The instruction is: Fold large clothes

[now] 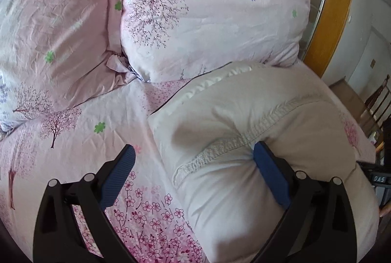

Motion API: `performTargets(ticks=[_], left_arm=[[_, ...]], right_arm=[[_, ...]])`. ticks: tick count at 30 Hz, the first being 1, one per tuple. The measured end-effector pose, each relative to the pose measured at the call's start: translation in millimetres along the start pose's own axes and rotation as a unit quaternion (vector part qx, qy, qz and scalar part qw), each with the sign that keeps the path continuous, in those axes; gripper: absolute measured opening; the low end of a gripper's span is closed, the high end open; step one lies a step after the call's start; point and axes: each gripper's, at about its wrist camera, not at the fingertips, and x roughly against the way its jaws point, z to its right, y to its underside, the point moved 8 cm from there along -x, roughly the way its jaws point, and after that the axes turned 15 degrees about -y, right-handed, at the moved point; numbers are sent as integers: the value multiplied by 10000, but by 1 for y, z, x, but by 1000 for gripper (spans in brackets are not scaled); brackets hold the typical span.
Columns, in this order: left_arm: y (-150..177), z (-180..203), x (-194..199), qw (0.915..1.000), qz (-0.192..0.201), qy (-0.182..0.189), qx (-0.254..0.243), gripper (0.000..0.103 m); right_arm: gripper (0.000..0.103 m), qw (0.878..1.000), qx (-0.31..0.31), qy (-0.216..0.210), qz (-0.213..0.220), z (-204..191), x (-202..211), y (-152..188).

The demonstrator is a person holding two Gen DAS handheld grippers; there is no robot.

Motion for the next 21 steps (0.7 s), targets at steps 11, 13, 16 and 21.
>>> performTargets(ticks=[11, 13, 16, 21], left_arm=[[17, -27, 42, 9862, -412, 1290, 956, 101], [20, -24, 45, 9821, -531, 1529, 960, 101], [24, -15, 45, 9762, -758, 1804, 934, 101], [34, -2, 37, 9634, -1121, 2199, 1050, 101]], right_arm=[[102, 9970, 87, 746, 170, -21, 69, -13], [102, 9960, -205, 857, -115, -8, 69, -12], [102, 9947, -687, 414, -640, 7, 54, -4], [102, 9836, -1413, -842, -740, 23, 33, -6]])
